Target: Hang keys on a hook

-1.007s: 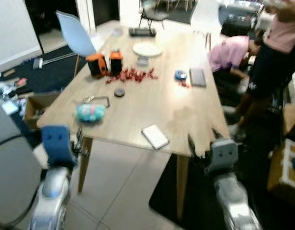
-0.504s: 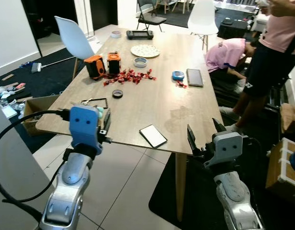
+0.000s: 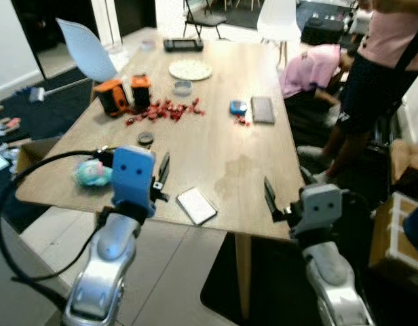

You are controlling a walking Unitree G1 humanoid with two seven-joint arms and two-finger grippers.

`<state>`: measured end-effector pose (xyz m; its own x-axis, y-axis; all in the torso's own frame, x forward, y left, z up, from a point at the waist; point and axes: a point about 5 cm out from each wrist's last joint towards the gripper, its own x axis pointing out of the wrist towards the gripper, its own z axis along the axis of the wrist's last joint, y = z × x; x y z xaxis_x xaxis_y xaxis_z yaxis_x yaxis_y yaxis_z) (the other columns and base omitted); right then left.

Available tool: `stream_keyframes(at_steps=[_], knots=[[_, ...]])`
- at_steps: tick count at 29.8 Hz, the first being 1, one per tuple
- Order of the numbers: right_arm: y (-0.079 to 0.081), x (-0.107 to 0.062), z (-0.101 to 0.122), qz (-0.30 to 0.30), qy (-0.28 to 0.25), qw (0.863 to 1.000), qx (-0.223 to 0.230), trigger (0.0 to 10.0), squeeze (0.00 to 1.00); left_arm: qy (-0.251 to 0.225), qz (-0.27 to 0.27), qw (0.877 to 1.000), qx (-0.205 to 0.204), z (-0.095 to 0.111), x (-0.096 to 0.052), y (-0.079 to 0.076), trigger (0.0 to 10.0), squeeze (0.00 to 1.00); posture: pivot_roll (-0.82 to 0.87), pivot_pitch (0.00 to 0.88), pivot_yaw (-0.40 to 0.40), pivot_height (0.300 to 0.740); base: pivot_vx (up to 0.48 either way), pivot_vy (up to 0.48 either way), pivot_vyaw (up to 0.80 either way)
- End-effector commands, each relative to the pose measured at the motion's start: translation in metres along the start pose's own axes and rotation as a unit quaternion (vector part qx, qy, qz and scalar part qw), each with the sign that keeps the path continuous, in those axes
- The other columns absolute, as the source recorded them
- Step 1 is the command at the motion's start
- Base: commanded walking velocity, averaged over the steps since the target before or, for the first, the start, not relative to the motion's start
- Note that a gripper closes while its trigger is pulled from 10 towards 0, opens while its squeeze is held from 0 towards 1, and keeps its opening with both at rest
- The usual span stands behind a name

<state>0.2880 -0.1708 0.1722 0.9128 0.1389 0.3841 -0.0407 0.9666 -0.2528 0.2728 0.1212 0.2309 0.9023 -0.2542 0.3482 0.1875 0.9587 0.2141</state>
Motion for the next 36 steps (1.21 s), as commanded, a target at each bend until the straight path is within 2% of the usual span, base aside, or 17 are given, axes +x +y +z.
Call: stream_keyframes(at_steps=[1,6,13,29,32,34,36], knots=[[0.006,-0.002,0.000,0.010,0.005,1.000,0.006,10.0,0.00,0.012,0.007,1.000,0.005,-0.003,-0.003,0.002,10.0,0.00,0.12,0.160,-0.027,0.740,0.319,-0.356,0.00],[0.006,-0.003,0.000,0.010,0.008,1.000,0.006,10.0,0.00,0.025,0.015,1.000,0.009,-0.006,-0.003,0.004,10.0,0.00,0.12,0.162,-0.025,0.740,0.380,-0.287,0.00],[0.006,-0.004,0.000,0.010,0.010,1.000,0.007,10.0,0.00,0.043,0.023,0.999,0.011,-0.011,-0.004,0.006,10.0,0.00,0.12,0.164,-0.024,0.740,0.369,0.000,0.00],[0.008,-0.002,0.000,0.014,0.012,1.000,0.009,10.0,0.00,0.063,0.031,0.997,0.013,-0.015,-0.004,0.008,10.0,0.00,0.12,0.154,-0.023,0.740,0.000,0.000,0.00],[0.012,0.001,0.000,0.024,0.014,1.000,0.009,10.0,0.00,0.096,0.047,0.994,0.039,-0.022,-0.001,0.016,10.0,0.00,0.12,0.151,-0.021,0.740,0.000,0.000,0.00],[0.018,0.004,-0.001,0.041,0.022,0.999,0.006,10.0,0.00,0.135,0.054,0.988,0.058,-0.031,0.001,0.027,10.0,0.00,0.12,0.150,-0.019,0.740,0.000,0.000,0.00],[0.020,0.005,-0.002,0.046,0.025,0.999,0.004,10.0,0.00,0.146,0.054,0.986,0.061,-0.033,0.002,0.030,10.0,0.00,0.12,0.150,-0.018,0.740,0.000,0.000,0.00]])
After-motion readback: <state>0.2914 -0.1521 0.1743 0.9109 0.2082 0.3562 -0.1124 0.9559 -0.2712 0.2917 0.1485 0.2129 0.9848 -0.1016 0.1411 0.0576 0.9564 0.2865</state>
